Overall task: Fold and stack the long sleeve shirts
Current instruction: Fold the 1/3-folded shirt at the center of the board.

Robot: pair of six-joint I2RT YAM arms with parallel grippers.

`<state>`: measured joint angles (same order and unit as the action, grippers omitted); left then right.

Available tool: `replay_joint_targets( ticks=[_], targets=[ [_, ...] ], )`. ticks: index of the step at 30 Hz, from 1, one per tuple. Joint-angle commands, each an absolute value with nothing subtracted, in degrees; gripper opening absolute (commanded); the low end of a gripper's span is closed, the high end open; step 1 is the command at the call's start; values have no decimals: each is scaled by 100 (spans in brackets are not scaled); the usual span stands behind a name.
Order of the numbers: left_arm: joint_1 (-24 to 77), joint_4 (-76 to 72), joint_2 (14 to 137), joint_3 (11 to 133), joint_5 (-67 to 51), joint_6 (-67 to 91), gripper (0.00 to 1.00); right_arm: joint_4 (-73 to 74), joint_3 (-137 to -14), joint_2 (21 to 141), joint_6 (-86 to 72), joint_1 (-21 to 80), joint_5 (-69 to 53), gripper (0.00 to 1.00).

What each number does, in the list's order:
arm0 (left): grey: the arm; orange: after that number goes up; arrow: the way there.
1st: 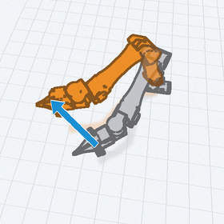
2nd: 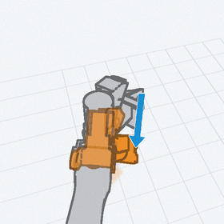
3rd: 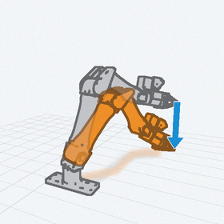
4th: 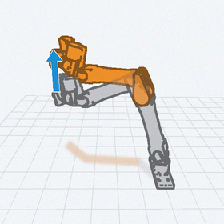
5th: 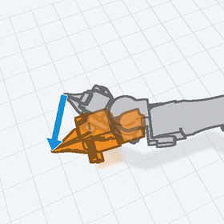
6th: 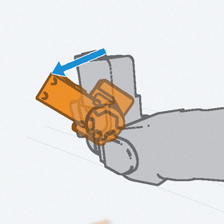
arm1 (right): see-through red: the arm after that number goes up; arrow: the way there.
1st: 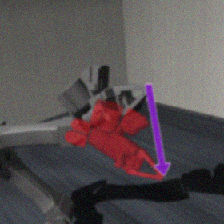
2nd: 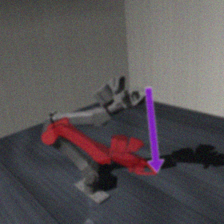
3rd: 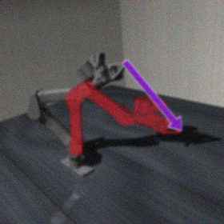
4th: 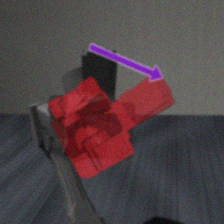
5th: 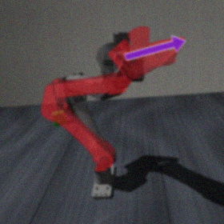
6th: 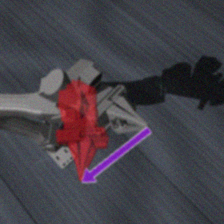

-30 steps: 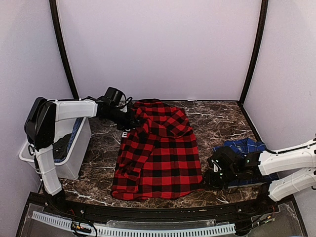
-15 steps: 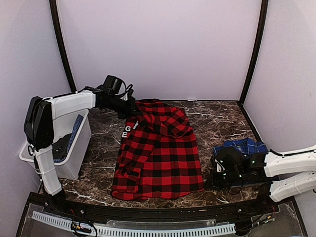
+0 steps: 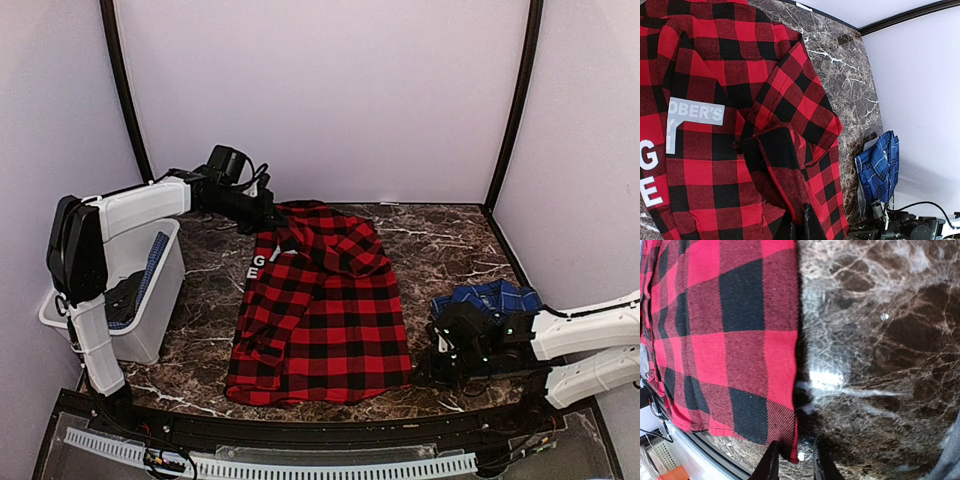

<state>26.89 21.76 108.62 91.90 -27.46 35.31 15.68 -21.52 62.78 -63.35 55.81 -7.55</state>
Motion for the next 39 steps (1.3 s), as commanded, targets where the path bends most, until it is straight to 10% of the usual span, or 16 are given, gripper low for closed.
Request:
replay_joint_targets(
  ticks=[1, 8, 39],
  targets=[
    [2652, 2395, 10516, 9470, -2737, 3383, 0, 1240, -2117, 6424, -6390, 5644, -796, 20],
    [2582, 2539, 10525, 9663, -2663, 3281, 0, 1496, -2412, 6384, -6241, 5680, -532, 0],
    [1197, 3325, 10678, 11381, -1461, 2316, 0, 1266, -5164, 8801, -4130, 6583, -1343, 0]
  ],
)
